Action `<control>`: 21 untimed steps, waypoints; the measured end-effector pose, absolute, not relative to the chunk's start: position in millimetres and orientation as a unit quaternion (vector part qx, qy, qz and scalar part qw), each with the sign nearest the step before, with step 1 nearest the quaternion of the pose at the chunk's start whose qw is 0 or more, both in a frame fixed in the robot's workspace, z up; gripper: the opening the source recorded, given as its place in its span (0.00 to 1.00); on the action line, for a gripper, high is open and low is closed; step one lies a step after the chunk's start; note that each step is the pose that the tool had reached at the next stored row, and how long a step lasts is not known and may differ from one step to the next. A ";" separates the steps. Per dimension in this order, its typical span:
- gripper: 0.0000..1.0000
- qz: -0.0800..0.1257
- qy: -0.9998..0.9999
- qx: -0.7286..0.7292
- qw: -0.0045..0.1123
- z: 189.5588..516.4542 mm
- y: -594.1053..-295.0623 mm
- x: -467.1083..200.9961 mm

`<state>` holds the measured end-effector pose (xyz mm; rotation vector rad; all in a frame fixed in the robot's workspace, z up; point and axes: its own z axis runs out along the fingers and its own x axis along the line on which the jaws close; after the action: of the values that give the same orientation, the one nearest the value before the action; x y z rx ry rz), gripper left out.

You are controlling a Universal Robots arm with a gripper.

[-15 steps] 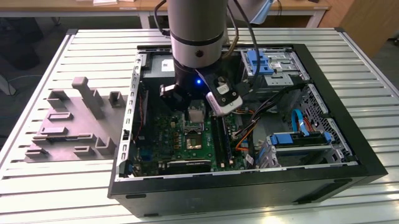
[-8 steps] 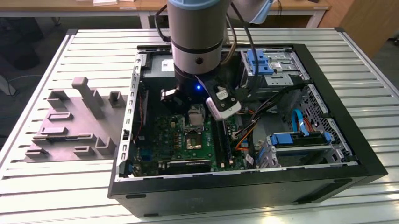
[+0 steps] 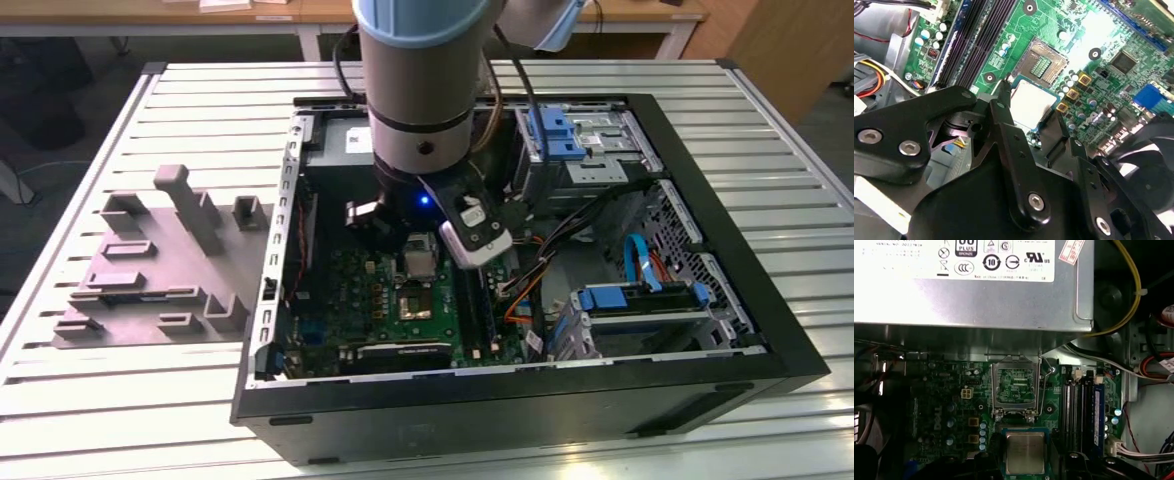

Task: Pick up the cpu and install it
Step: 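Place the cpu into insertion slot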

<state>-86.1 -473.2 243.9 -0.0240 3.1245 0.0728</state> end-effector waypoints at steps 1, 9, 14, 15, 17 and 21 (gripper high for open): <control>0.47 0.023 1.000 -0.008 0.008 242.1 -473.2 -86.1; 0.47 0.023 1.000 -0.008 0.008 228.8 -475.2 -86.2; 0.47 0.023 1.000 -0.008 0.008 224.1 -481.0 -86.8; 0.47 0.023 1.000 -0.008 0.008 222.5 -481.9 -87.2; 0.47 0.023 1.000 -0.008 0.007 218.9 -482.5 -87.9; 0.47 0.023 1.000 -0.008 0.007 211.8 -484.8 -89.6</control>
<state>-89.6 -484.8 211.8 -0.0247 3.1276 0.0725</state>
